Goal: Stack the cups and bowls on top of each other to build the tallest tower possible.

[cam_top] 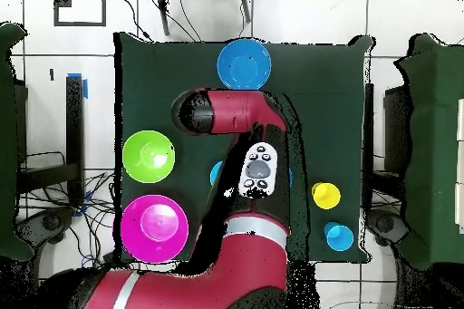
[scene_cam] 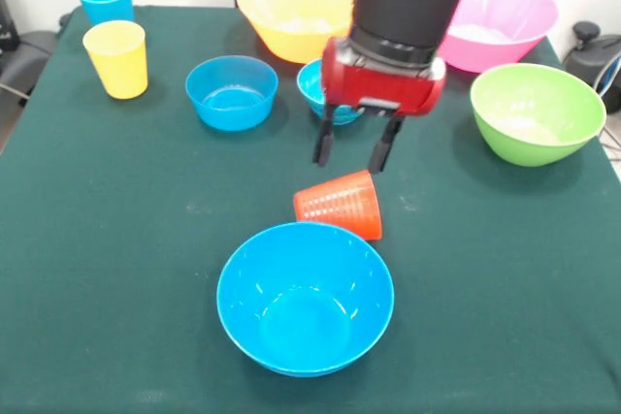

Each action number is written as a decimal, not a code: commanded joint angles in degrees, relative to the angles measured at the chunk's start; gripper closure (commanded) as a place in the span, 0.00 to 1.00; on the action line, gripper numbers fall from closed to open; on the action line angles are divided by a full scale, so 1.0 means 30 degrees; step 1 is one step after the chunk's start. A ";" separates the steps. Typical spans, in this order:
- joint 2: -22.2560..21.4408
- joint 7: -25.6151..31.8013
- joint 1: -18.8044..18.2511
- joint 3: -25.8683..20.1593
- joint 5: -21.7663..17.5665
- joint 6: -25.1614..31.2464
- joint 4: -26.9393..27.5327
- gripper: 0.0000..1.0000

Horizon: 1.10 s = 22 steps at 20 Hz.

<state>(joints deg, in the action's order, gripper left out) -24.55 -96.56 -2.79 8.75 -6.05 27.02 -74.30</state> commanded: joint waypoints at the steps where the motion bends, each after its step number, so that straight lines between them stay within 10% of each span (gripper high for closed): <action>1: 0.2068 -0.2301 -0.1095 -0.2651 0.0221 -0.1911 -0.1405 0.00; 22: 0.2180 -0.2618 0.0251 -0.0975 -0.0010 -0.1795 -0.0860 0.00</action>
<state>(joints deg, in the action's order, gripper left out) -19.78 -96.57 -3.39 9.51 -6.06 20.72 -74.35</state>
